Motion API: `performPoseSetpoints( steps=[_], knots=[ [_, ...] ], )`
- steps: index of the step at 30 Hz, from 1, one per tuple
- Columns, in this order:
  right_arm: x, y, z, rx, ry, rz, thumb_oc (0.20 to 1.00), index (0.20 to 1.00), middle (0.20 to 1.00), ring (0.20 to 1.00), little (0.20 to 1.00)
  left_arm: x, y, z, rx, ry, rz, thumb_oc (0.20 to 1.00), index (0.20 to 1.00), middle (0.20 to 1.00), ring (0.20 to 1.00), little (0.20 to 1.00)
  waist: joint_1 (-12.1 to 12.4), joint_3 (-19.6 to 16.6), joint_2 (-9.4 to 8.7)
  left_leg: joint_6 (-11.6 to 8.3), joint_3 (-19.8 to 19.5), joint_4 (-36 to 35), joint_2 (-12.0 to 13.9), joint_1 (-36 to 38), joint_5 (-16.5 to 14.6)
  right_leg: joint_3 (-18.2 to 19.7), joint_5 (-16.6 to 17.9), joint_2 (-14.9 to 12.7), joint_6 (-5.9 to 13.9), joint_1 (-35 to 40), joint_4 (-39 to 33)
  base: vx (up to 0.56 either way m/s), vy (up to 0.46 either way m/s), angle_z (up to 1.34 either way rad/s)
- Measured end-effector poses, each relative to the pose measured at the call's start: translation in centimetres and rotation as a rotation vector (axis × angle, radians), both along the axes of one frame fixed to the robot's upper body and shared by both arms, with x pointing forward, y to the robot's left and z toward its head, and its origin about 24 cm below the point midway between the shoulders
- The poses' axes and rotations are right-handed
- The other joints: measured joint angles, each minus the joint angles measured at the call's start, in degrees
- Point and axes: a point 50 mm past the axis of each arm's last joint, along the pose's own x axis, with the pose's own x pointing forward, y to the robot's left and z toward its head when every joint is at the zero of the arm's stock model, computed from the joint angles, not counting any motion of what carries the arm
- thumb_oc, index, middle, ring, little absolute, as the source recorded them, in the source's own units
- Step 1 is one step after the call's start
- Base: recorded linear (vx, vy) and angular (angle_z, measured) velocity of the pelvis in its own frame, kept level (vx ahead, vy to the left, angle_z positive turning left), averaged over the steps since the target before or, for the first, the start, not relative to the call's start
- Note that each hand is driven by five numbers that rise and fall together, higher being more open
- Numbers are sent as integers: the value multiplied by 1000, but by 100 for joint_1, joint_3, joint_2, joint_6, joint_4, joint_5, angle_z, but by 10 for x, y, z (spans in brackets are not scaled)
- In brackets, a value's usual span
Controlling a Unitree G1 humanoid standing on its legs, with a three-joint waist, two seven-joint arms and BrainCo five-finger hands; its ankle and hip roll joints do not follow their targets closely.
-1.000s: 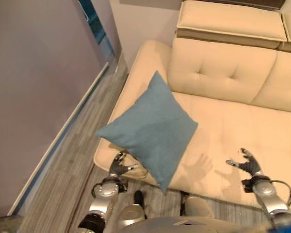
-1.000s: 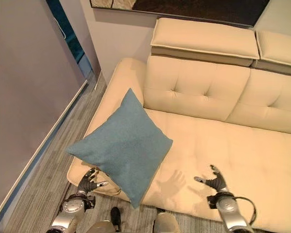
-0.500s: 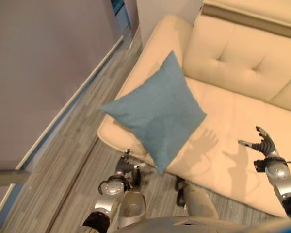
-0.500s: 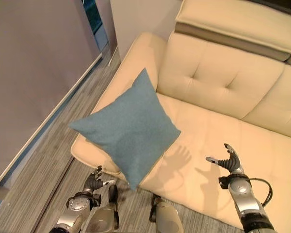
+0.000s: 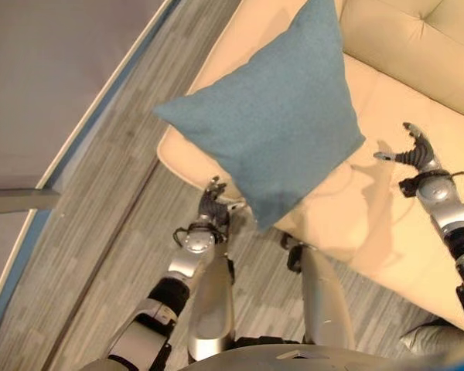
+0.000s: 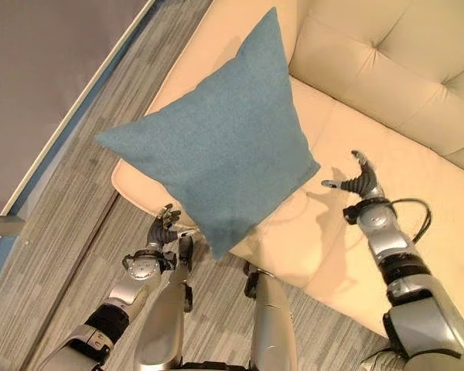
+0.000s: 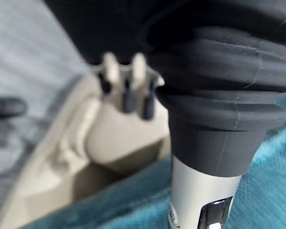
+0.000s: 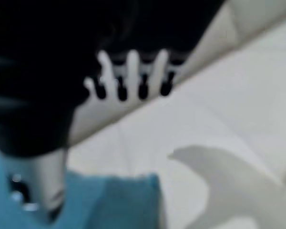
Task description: Pick up all the scattered cushions and arrange them neatly on the sofa.
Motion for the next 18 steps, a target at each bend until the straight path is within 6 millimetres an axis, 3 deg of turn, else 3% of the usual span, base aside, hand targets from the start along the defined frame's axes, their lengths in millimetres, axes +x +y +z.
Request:
performPoseSetpoints(
  steps=[12,18],
  knots=[
    [29,29,62,-163,-87,105,1000,1000,1000,1000,1000,12,-16,33,-2,-142,-8,1000,1000,1000,1000,1000,88,39,-103,-13,-134,-97,-52,-565,137,-65,35,-97,32,-581,90,4,-25,5],
    [33,37,77,-195,-116,136,1000,1000,1000,1000,1000,11,-24,37,23,-164,-28,1000,1000,1000,1000,1000,97,39,-107,22,-159,-105,-111,-665,216,-110,38,-166,28,-673,145,-8,3,5]
  ],
)
